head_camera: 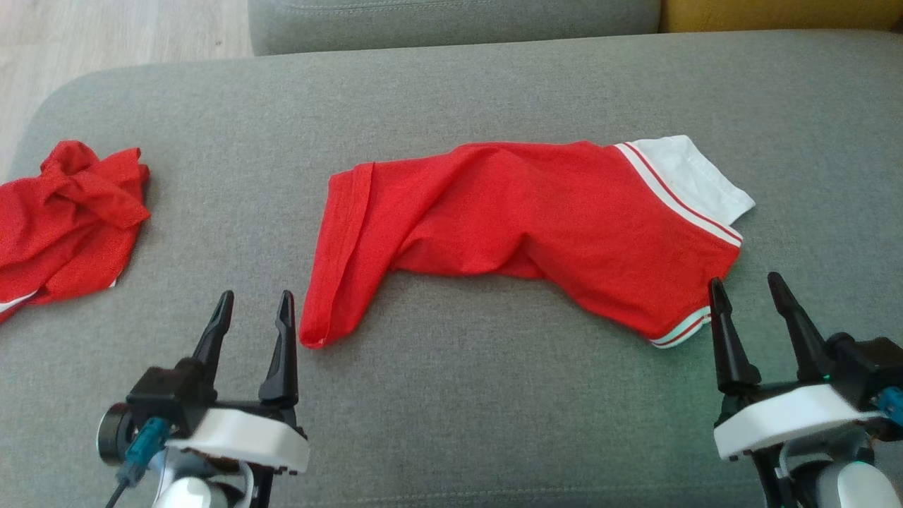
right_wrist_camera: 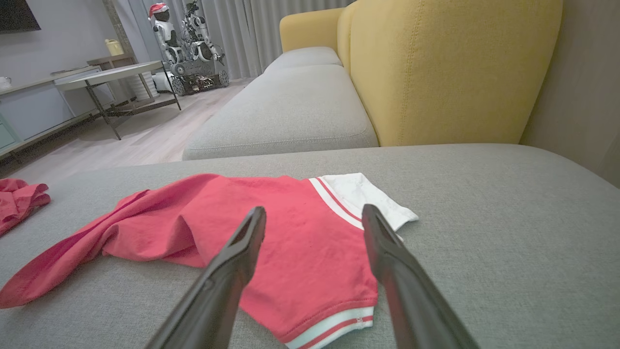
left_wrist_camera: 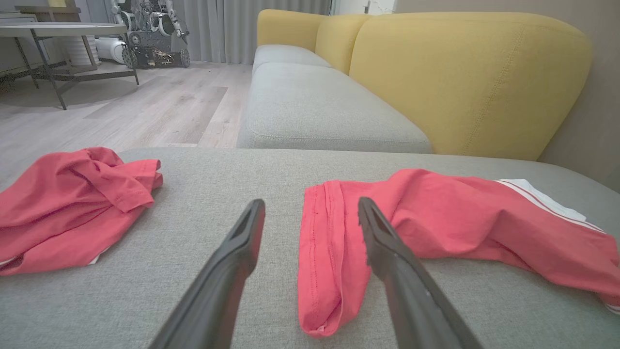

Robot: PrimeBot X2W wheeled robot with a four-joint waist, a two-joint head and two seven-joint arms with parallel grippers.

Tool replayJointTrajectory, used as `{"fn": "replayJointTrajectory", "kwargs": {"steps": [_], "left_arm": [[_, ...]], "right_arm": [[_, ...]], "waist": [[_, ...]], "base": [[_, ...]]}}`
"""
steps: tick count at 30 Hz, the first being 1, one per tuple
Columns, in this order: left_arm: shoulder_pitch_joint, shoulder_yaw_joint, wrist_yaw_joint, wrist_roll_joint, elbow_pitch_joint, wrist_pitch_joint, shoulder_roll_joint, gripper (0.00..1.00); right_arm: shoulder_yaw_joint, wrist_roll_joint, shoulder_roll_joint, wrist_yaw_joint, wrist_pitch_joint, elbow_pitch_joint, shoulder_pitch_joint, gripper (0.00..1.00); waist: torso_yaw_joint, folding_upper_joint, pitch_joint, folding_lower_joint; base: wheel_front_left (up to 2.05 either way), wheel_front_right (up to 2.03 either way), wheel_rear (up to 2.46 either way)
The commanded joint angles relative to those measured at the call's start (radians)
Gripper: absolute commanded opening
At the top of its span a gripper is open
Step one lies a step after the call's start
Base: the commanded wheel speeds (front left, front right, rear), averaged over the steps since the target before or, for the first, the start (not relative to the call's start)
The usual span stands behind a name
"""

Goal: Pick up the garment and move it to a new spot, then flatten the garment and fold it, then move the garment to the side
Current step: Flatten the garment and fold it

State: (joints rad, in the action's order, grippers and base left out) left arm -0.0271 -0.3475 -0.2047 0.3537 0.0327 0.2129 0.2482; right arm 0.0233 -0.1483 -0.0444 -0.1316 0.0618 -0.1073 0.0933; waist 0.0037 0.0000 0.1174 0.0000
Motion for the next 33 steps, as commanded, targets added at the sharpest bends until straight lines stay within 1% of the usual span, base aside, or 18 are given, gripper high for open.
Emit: {"fn": "replayJointTrajectory", "kwargs": {"steps": [1, 7, 10, 18, 24, 27, 28, 29, 30, 33], "left_arm": [[0.033, 0.03, -0.006, -0.004, 0.039, 0.002, 0.017, 1.0], [0.04, 0.024, -0.006, -0.002, 0.037, 0.001, 0.016, 1.0], [0.049, 0.019, -0.003, -0.001, 0.035, 0.001, 0.014, 1.0], [0.084, -0.002, 0.012, 0.002, 0.014, 0.012, -0.004, 1.0], [0.105, -0.009, 0.02, 0.005, -0.006, 0.023, -0.018, 1.0], [0.113, -0.012, 0.025, 0.006, -0.014, 0.027, -0.022, 1.0], [0.116, -0.012, 0.026, 0.006, -0.016, 0.028, -0.023, 1.0], [0.117, -0.012, 0.027, 0.007, -0.018, 0.029, -0.023, 1.0], [0.118, -0.011, 0.027, 0.007, -0.019, 0.031, -0.023, 1.0], [0.121, -0.009, 0.027, 0.007, -0.022, 0.033, -0.024, 1.0]], "right_arm": [[-0.026, 0.003, -0.006, 0.001, 0.003, -0.041, -0.028, 1.0], [-0.03, 0.001, -0.006, 0.001, 0.006, -0.037, -0.035, 1.0], [-0.036, 0.0, -0.006, 0.001, 0.026, -0.016, -0.036, 1.0], [-0.022, 0.021, -0.006, 0.001, 0.094, 0.15, -0.028, 1.0], [0.004, 0.006, -0.006, 0.001, 0.112, 0.248, -0.066, 1.0], [-0.002, -0.017, -0.006, 0.001, 0.101, 0.281, -0.093, 1.0], [-0.006, -0.031, -0.006, 0.001, 0.093, 0.287, -0.102, 0.55], [-0.01, -0.041, -0.006, 0.001, 0.089, 0.294, -0.108, 0.32], [-0.012, -0.046, -0.006, 0.001, 0.083, 0.299, -0.114, 0.0], [-0.012, -0.054, -0.006, 0.001, 0.068, 0.299, -0.122, 0.0]], "waist": [[0.001, 0.0, 0.0, 0.0], [0.006, 0.0, 0.004, 0.0], [0.012, 0.0, 0.009, 0.0], [0.044, 0.0, 0.038, 0.0], [0.056, 0.0, 0.058, 0.0], [0.059, 0.0, 0.065, 0.0], [0.059, 0.0, 0.066, 0.0], [0.058, 0.0, 0.068, 0.0], [0.057, 0.0, 0.069, 0.0], [0.056, 0.0, 0.072, 0.0]], "base": [[0.0, 0.0, 0.0], [0.0, 0.0, 0.0], [0.0, 0.0, 0.0], [0.0, 0.0, 0.0], [0.0, 0.0, 0.0], [0.0, 0.0, 0.0], [0.0, 0.0, 0.0], [0.0, 0.0, 0.0], [0.0, 0.0, 0.0], [0.0, 0.0, 0.0]]}}
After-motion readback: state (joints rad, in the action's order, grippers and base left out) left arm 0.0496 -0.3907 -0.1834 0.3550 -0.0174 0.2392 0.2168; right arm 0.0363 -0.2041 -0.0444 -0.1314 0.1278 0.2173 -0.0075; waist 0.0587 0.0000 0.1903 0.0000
